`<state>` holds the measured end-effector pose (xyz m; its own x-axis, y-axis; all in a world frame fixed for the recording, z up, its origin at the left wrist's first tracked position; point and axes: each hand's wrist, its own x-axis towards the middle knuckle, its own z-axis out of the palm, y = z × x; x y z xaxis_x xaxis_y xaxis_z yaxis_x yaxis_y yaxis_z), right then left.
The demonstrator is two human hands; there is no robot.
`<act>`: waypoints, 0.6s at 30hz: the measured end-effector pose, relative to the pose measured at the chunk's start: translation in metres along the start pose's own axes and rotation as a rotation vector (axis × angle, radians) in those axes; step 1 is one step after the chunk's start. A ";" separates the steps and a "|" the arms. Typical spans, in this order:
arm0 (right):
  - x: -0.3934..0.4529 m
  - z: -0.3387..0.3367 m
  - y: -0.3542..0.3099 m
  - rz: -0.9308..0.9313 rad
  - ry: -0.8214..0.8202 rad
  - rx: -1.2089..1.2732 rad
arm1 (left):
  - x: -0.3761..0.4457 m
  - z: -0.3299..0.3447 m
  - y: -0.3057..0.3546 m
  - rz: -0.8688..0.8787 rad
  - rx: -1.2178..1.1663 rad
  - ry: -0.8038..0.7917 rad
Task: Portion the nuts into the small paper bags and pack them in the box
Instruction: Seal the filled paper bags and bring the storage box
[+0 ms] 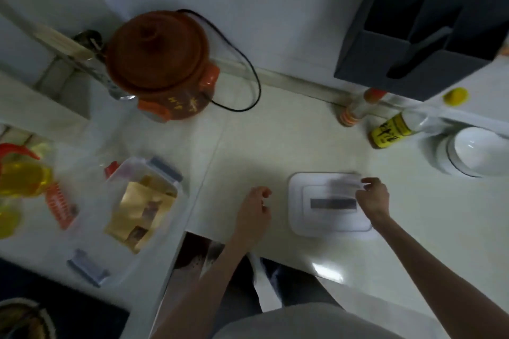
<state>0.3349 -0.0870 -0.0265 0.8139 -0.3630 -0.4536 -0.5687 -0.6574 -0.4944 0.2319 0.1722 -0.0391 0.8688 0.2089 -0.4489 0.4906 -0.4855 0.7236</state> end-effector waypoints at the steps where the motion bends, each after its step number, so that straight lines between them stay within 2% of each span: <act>1: 0.003 -0.005 0.010 0.043 0.019 0.004 | 0.005 0.010 0.005 -0.042 0.003 -0.064; 3: 0.006 -0.013 0.027 0.118 0.054 0.002 | 0.012 0.028 0.016 -0.099 -0.009 -0.148; 5: 0.008 -0.016 0.042 0.198 0.062 0.003 | 0.013 0.041 0.028 -0.122 -0.126 -0.204; 8: 0.008 -0.017 0.059 0.259 -0.036 0.038 | 0.011 0.051 0.040 -0.142 -0.262 -0.202; 14: 0.004 -0.017 0.060 0.157 -0.154 -0.058 | 0.024 0.052 0.032 -0.326 -0.317 -0.190; 18: 0.001 -0.010 0.041 -0.024 -0.167 -0.247 | 0.030 0.033 0.016 -0.400 -0.351 -0.138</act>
<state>0.3135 -0.1203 -0.0398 0.7842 -0.2453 -0.5700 -0.4870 -0.8125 -0.3204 0.2635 0.1423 -0.0583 0.6045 0.1949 -0.7724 0.7943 -0.0736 0.6031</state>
